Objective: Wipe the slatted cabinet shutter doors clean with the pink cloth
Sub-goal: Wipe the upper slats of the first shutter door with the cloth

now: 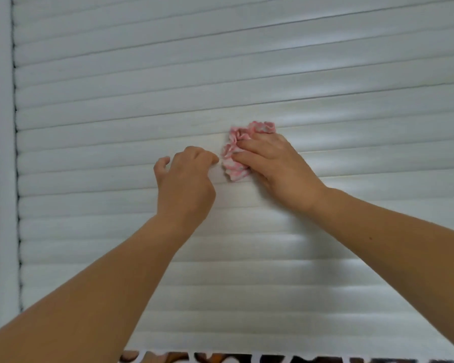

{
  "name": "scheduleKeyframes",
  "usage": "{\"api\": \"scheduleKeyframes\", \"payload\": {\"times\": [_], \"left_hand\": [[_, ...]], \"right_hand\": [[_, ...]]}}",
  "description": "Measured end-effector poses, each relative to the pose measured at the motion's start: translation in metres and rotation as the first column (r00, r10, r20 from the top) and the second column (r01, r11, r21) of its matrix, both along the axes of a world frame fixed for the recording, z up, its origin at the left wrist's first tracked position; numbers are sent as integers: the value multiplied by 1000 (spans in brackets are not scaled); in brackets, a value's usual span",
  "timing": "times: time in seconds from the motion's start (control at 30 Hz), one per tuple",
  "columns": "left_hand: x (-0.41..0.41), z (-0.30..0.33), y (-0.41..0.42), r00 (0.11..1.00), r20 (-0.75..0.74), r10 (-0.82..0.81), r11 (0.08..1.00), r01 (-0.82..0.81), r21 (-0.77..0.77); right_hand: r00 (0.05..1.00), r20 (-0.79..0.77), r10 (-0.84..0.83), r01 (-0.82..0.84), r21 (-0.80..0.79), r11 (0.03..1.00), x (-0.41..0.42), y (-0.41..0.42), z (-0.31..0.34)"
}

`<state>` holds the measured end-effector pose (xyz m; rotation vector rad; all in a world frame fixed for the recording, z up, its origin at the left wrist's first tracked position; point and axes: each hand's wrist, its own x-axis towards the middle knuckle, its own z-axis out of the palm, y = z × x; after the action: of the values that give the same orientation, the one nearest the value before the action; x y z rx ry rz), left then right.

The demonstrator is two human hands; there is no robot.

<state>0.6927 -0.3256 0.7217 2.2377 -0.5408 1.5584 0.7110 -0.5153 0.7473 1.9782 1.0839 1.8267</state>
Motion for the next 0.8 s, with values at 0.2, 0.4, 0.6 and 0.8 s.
{"api": "scheduleKeyframes", "payload": {"times": [0.2,0.4,0.6,0.8], "left_hand": [[-6,-36,9,997,-79,-15,1000,14,-12],[-15,-52,16,984,-177,-3,1000,3,-1],[-19,-60,18,982,-186,-23,999,18,-27],[-20,-74,12,969,-244,-37,999,29,-36]], "right_hand": [[989,-148,21,-25,-20,1000,-7,-7,-92],[867,-497,47,-98,-77,992,-49,-9,-143],[957,-231,174,-33,511,859,-71,-23,-70],[969,-245,-42,208,710,673,-63,-38,-49]]}}
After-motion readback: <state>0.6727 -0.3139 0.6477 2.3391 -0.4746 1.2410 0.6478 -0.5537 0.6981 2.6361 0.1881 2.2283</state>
